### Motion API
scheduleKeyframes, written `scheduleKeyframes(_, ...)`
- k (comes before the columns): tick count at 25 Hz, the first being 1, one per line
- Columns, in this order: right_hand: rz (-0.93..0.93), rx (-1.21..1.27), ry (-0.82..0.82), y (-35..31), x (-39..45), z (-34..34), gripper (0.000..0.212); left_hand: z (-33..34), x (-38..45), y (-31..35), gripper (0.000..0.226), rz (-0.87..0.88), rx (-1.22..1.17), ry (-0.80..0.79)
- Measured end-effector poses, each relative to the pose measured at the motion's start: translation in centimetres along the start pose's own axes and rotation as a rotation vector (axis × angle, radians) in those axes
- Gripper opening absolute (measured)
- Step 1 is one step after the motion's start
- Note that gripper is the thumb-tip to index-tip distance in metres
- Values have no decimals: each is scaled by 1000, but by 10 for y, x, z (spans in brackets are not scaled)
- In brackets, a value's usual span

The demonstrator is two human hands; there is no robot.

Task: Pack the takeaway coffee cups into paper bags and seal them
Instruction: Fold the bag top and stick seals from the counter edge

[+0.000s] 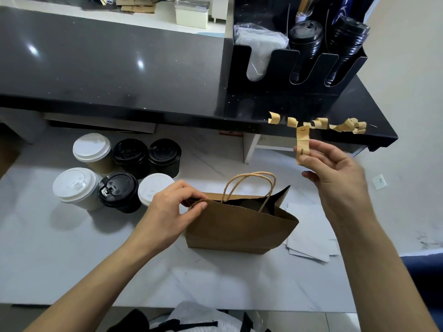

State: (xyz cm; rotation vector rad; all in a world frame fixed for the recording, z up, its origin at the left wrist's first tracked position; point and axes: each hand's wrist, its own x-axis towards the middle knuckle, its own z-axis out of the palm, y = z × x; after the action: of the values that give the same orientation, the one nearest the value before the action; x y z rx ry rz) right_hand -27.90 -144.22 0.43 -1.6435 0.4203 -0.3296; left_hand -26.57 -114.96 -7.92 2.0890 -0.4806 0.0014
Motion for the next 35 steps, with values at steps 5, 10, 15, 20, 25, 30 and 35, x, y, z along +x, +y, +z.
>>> scheduleKeyframes(5, -13, 30, 58, 7, -24, -22, 9, 0, 0, -2, 11, 6, 0, 0)
scheduleKeyframes(10, -12, 69, 59, 10, -48, -20, 15, 1, 0, -1, 9, 17, 11, 4)
scheduleKeyframes(15, -51, 91, 7, 11, -86, 7, 11, 0, 1, -2, 8, 17, 16, 5)
scheduleKeyframes(20, 12, 8, -75, 29, -124, 47, 14, 0, 0, -2, 8, 23, 16, 7)
scheduleKeyframes(25, 96, -32, -60, 43, -132, 80, 20, 2, -1, -3, 11, 43, 39, 5)
scheduleKeyframes(30, 165, 32, 45, 54, -125, 102, 32, 6, -8, 0, 11, 47, 49, 56)
scheduleKeyframes(35, 196, 52, 83, 62, -120, 111, 36, 11, -15, 2, 11, 47, 47, 101)
